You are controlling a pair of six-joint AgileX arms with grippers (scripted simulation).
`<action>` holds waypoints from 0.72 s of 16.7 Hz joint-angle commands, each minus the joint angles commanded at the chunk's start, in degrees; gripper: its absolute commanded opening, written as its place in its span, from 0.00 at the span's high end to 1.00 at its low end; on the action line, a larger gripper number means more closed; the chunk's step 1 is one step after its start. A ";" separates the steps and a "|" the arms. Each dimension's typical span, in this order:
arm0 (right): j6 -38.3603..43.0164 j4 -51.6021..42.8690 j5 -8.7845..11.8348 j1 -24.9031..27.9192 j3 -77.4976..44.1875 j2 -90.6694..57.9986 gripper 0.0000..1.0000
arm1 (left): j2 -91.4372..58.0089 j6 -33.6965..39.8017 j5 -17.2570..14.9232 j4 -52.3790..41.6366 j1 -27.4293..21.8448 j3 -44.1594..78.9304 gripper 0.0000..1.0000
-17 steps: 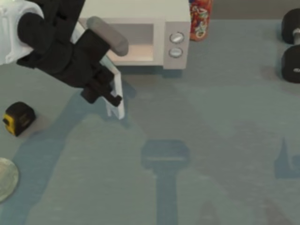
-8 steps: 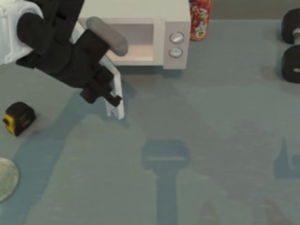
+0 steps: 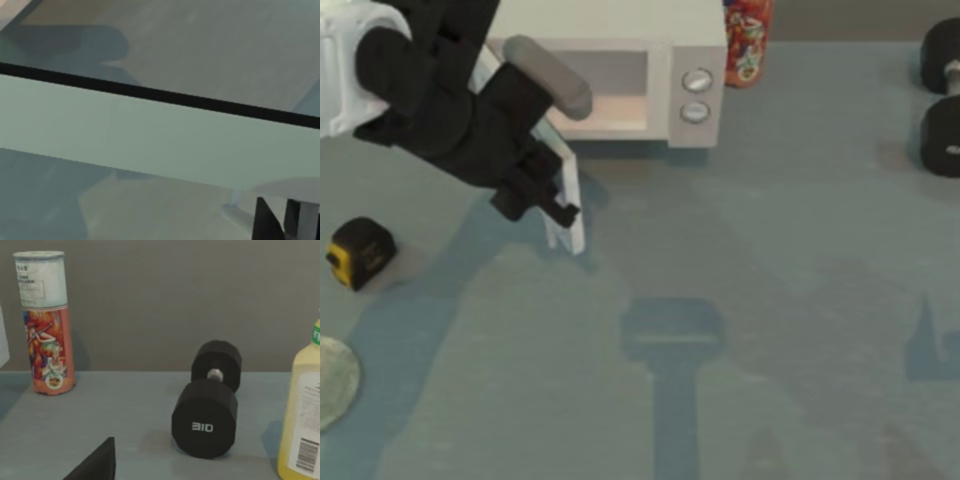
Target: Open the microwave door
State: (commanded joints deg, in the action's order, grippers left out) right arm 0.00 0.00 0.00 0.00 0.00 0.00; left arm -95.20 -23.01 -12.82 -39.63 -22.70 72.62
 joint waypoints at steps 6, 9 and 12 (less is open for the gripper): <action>0.00 0.00 0.00 0.00 0.00 0.00 0.00 | 0.08 -1.93 -1.15 -0.53 0.61 -0.07 1.00; 0.00 0.00 0.00 0.00 0.00 0.00 0.00 | 0.28 -6.58 -3.16 -2.20 2.62 -0.65 1.00; 0.00 0.00 0.00 0.00 0.00 0.00 0.00 | 0.95 -10.75 -5.11 -3.32 4.44 -1.01 1.00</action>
State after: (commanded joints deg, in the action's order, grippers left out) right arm 0.00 0.00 0.00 0.00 0.00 0.00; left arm -94.24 -33.76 -17.93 -42.95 -18.26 71.61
